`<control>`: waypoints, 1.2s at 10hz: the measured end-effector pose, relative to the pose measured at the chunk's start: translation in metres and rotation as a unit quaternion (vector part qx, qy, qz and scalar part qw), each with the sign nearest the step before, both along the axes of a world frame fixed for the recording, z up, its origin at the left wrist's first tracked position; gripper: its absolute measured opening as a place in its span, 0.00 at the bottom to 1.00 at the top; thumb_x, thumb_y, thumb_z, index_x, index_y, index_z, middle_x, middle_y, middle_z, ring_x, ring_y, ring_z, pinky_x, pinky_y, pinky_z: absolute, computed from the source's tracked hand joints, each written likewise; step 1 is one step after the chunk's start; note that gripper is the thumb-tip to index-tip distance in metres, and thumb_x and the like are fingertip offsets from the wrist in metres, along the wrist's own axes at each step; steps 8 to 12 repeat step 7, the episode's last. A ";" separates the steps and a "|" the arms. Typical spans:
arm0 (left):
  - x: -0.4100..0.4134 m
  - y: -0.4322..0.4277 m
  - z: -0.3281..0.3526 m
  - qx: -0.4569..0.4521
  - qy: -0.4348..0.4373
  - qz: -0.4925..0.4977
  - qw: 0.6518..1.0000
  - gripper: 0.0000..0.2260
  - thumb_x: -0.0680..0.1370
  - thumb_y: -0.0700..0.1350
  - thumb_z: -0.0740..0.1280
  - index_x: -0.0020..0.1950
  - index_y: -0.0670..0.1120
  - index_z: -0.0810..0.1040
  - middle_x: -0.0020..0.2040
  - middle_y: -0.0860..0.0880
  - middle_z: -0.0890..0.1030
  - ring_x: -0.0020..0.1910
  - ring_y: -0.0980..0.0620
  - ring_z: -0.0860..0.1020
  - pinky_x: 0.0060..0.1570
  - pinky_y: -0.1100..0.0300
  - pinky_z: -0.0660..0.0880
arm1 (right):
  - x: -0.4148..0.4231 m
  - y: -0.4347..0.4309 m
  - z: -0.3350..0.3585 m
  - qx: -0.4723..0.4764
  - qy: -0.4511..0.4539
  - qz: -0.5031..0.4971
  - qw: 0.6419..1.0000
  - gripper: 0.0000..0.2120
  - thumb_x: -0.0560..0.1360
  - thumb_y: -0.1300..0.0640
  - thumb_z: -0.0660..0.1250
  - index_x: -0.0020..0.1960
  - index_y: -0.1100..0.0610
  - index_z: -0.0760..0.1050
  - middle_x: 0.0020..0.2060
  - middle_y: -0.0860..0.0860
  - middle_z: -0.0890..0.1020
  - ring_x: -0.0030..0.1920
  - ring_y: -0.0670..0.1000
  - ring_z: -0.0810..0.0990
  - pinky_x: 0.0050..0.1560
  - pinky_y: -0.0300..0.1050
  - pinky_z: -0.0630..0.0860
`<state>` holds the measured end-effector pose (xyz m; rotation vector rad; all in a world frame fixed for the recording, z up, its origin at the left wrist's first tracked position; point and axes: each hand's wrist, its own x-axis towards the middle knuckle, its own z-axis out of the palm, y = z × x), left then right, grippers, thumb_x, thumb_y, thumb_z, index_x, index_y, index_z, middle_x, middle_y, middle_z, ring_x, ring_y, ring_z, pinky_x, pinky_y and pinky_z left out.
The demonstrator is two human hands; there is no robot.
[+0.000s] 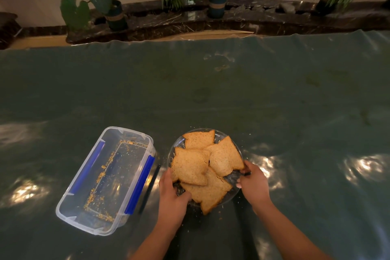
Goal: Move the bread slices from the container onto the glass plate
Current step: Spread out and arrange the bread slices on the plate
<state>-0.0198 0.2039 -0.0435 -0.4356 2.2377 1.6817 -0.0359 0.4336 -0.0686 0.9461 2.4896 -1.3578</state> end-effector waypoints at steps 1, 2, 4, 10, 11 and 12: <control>0.000 -0.001 -0.001 -0.005 0.003 -0.002 1.000 0.37 0.67 0.43 0.70 0.74 0.56 0.62 0.71 0.51 0.65 0.69 0.50 0.69 0.68 0.41 0.70 | 0.000 0.000 -0.001 0.000 0.000 -0.003 1.000 0.23 0.72 0.69 0.60 0.62 0.51 0.77 0.50 0.54 0.81 0.47 0.56 0.83 0.51 0.58 0.82; -0.001 -0.002 -0.004 0.004 -0.008 -0.003 1.000 0.39 0.69 0.41 0.72 0.76 0.56 0.60 0.74 0.51 0.62 0.69 0.51 0.68 0.69 0.43 0.70 | 0.000 -0.001 0.002 0.003 -0.003 0.004 1.000 0.22 0.71 0.70 0.60 0.59 0.51 0.78 0.48 0.53 0.80 0.46 0.56 0.83 0.49 0.58 0.82; -0.003 -0.006 -0.003 0.007 0.005 -0.008 1.000 0.36 0.71 0.40 0.73 0.74 0.59 0.61 0.71 0.53 0.64 0.62 0.58 0.72 0.62 0.53 0.72 | 0.002 -0.001 0.004 0.001 -0.009 0.010 1.000 0.18 0.71 0.69 0.60 0.53 0.52 0.77 0.44 0.52 0.80 0.42 0.54 0.83 0.46 0.58 0.83; -0.024 -0.015 0.015 -0.122 0.047 -0.077 0.988 0.35 0.74 0.47 0.71 0.77 0.54 0.60 0.71 0.49 0.65 0.66 0.54 0.68 0.66 0.53 0.67 | -0.007 0.006 0.022 0.159 0.049 0.081 0.983 0.17 0.72 0.62 0.67 0.60 0.56 0.77 0.54 0.55 0.78 0.52 0.57 0.79 0.48 0.45 0.74; -0.024 -0.015 0.015 -0.122 0.047 -0.077 0.988 0.35 0.74 0.47 0.71 0.77 0.54 0.60 0.71 0.49 0.65 0.66 0.54 0.68 0.66 0.53 0.67 | -0.007 0.006 0.022 0.159 0.049 0.081 0.983 0.17 0.72 0.62 0.67 0.60 0.56 0.77 0.54 0.55 0.78 0.52 0.57 0.79 0.48 0.45 0.74; -0.024 -0.015 0.015 -0.122 0.047 -0.077 0.988 0.35 0.74 0.47 0.71 0.77 0.54 0.60 0.71 0.49 0.65 0.66 0.54 0.68 0.66 0.53 0.67 | -0.007 0.006 0.022 0.159 0.049 0.081 0.983 0.17 0.72 0.62 0.67 0.60 0.56 0.77 0.54 0.55 0.78 0.52 0.57 0.79 0.48 0.45 0.74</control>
